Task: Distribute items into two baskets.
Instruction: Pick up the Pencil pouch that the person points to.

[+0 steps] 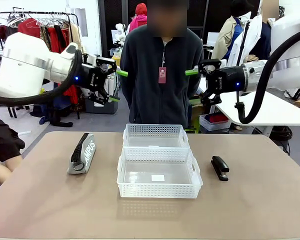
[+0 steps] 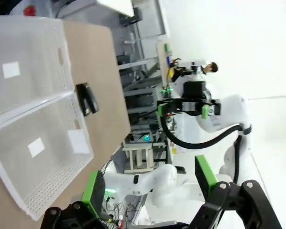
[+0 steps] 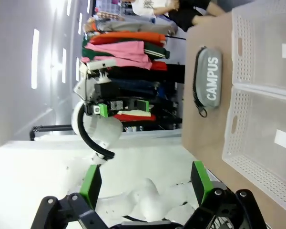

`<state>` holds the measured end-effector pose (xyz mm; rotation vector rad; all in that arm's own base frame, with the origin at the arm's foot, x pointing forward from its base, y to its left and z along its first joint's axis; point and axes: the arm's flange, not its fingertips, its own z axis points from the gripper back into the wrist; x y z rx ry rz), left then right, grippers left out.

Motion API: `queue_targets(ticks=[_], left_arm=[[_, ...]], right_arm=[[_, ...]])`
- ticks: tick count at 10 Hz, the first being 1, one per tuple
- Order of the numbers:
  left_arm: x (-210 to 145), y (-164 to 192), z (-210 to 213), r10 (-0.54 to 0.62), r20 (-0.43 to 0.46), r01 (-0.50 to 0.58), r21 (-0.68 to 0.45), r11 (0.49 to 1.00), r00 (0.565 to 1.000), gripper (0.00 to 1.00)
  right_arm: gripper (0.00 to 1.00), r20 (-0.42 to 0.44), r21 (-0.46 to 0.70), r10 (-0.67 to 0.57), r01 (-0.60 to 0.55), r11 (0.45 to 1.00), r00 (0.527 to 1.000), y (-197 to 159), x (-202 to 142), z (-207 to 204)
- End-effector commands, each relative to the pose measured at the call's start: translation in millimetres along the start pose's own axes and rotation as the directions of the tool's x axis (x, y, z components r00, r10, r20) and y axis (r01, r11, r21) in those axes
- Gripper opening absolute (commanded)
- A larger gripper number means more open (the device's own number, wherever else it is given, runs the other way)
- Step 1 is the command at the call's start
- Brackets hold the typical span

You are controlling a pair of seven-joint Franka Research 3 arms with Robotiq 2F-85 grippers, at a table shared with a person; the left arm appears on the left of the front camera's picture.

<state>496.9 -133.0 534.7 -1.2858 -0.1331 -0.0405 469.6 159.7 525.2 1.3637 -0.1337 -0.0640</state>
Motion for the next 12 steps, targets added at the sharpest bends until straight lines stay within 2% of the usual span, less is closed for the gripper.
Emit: queue_targets(ticks=[1,3,4,7,8,9,12], left_arm=[[-5,-1,6,-0.059,-0.026,0.056,-0.096,0.994,0.998,1.00],[-6,-1,7,-0.079,-0.031,0.076,-0.091,0.993,0.996,1.00],[-1,-4,7,-0.035,-0.012,0.034,-0.068,0.997,0.999,1.00],[-2,-3,6,-0.045,-0.023,0.043,-0.075,0.996,0.999,1.00],[6,-10,25,0.004,0.003,-0.003,-0.143,0.990,1.000,1.00],[8,-14,38,0.017,0.013,-0.015,-0.185,0.983,1.000,1.00],[12,-21,58,0.026,0.032,-0.017,-0.252,0.968,0.999,1.00]], right_arm=[[1.00,0.023,0.072,-0.035,0.034,0.997,0.999,7,17,6],[1.00,0.074,0.066,-0.006,0.002,0.998,0.997,5,23,10],[1.00,0.032,0.045,-0.020,0.019,0.999,0.999,4,15,14],[1.00,0.041,0.048,-0.024,0.022,0.999,0.999,2,18,16],[1.00,-0.024,0.134,-0.068,0.071,0.988,0.997,9,30,31],[1.00,-0.047,0.179,-0.086,0.093,0.980,0.995,13,35,41],[1.00,-0.050,0.207,-0.093,0.102,0.973,0.994,21,47,60]])
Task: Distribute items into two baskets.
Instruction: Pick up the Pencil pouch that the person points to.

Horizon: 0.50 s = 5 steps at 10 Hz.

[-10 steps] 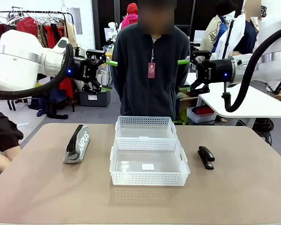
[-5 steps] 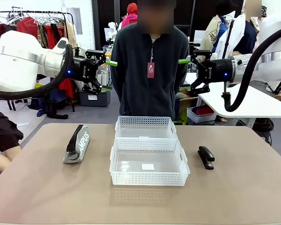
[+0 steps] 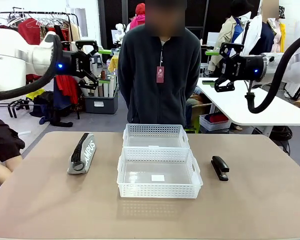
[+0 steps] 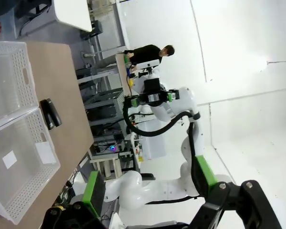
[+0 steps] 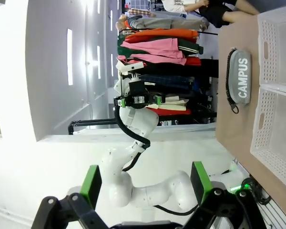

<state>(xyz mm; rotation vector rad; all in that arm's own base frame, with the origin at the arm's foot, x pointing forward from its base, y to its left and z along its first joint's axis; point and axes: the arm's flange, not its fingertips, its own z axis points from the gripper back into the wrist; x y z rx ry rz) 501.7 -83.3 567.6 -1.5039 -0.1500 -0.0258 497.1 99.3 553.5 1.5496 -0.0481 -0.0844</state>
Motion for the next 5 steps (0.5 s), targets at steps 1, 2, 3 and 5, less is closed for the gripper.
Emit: queue_targets(ticks=[1,2,3,5], left_arm=[[2.6,-7.4,5.2,0.010,0.008,-0.009,-0.061,0.998,1.000,1.00],[2.9,-9.3,7.0,0.002,0.017,-0.001,-0.063,0.998,1.000,1.00],[2.7,-9.5,6.8,0.004,0.011,-0.003,-0.061,0.998,1.000,1.00],[2.5,-6.3,6.6,-0.002,0.014,0.002,-0.037,0.999,1.000,1.00]], right_arm=[[1.00,0.012,0.046,-0.021,0.021,0.999,1.000,11.0,12.7,2.4],[1.00,0.016,0.049,-0.017,0.017,0.999,1.000,13.6,13.8,4.8],[1.00,0.026,0.053,-0.020,0.018,0.998,0.999,14.5,14.8,4.9],[1.00,0.013,0.014,-0.003,0.003,1.000,1.000,5.9,8.1,6.9]])
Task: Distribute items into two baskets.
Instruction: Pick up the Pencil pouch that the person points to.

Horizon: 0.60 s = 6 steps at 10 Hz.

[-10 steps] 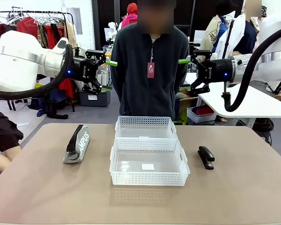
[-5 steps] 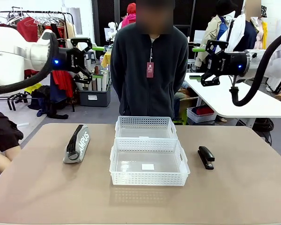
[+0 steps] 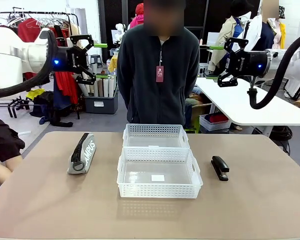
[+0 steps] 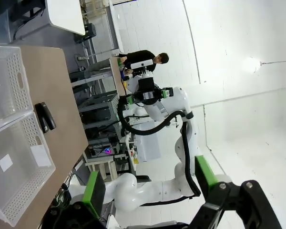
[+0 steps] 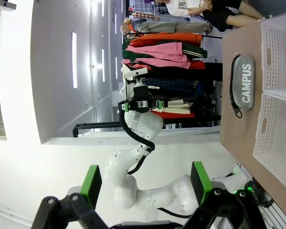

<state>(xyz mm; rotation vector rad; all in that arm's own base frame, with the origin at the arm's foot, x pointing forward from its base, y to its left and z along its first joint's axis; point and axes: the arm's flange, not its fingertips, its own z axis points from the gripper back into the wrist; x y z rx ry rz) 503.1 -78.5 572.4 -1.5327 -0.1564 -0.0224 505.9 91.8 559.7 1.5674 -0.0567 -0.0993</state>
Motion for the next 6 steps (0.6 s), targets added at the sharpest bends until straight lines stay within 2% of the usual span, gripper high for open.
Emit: queue_targets(ticks=[1,6], left_arm=[[0.3,-2.1,1.6,-0.002,0.007,0.002,-0.008,1.000,1.000,1.00],[0.3,-2.1,1.6,-0.002,0.007,0.002,-0.008,1.000,1.000,1.00]], right_arm=[[1.00,-0.002,-0.004,0.002,-0.002,1.000,1.000,-0.3,-1.2,0.1],[1.00,-0.002,-0.004,0.002,-0.002,1.000,1.000,-0.3,-1.2,0.1]])
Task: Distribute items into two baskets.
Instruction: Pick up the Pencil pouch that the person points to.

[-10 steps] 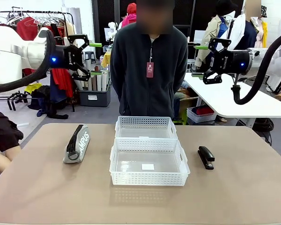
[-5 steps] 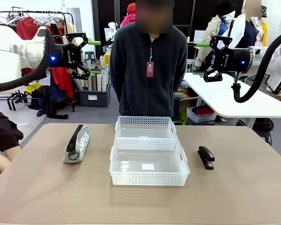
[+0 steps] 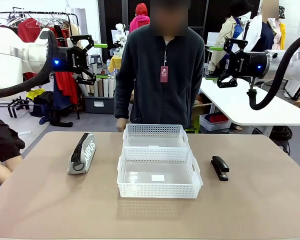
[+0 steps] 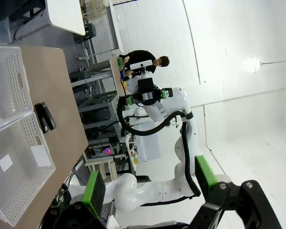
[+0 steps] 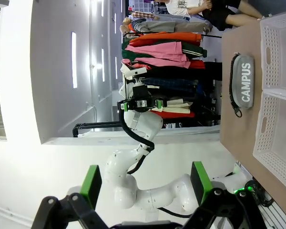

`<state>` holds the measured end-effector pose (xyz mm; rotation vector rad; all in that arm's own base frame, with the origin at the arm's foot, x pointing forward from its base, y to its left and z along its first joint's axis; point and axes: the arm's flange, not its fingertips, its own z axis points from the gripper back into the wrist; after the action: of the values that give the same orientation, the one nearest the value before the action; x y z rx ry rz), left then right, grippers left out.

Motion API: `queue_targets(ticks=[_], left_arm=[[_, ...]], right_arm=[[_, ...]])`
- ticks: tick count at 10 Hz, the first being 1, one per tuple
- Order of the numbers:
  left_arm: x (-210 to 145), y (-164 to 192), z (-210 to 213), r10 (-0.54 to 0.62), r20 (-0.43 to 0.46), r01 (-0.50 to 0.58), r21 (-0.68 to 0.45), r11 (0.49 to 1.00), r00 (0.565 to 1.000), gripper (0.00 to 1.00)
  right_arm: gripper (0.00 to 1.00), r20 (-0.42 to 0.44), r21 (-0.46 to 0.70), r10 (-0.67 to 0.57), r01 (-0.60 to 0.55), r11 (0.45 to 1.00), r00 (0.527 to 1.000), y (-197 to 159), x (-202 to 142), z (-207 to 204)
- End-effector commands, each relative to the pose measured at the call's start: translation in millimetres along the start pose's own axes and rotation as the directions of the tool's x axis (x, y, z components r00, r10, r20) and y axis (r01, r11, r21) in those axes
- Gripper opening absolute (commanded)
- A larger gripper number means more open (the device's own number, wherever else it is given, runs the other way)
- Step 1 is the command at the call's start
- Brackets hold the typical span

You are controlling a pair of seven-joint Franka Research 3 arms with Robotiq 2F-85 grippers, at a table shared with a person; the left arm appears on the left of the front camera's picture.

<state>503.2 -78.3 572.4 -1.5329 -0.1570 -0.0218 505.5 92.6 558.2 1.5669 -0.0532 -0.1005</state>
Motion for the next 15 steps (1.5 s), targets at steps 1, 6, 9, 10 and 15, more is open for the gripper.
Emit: queue_targets(ticks=[1,6,9,10,15], left_arm=[[0.2,-2.1,1.4,-0.002,0.006,0.002,-0.008,1.000,1.000,1.00],[0.2,-2.1,1.4,-0.002,0.006,0.002,-0.008,1.000,1.000,1.00],[0.2,-2.1,1.4,-0.002,0.006,0.002,-0.008,1.000,1.000,1.00],[0.2,-2.1,1.4,-0.002,0.006,0.002,-0.008,1.000,1.000,1.00],[0.2,-2.1,1.4,-0.002,0.006,0.002,-0.008,1.000,1.000,1.00]], right_arm=[[1.00,0.000,-0.003,0.005,-0.005,1.000,1.000,1.2,-0.7,0.9],[1.00,0.000,-0.003,0.005,-0.005,1.000,1.000,1.2,-0.7,0.9],[1.00,0.000,-0.003,0.005,-0.005,1.000,1.000,1.2,-0.7,0.9],[1.00,0.000,-0.003,0.005,-0.005,1.000,1.000,1.2,-0.7,0.9],[1.00,0.000,-0.003,0.005,-0.005,1.000,1.000,1.2,-0.7,0.9]])
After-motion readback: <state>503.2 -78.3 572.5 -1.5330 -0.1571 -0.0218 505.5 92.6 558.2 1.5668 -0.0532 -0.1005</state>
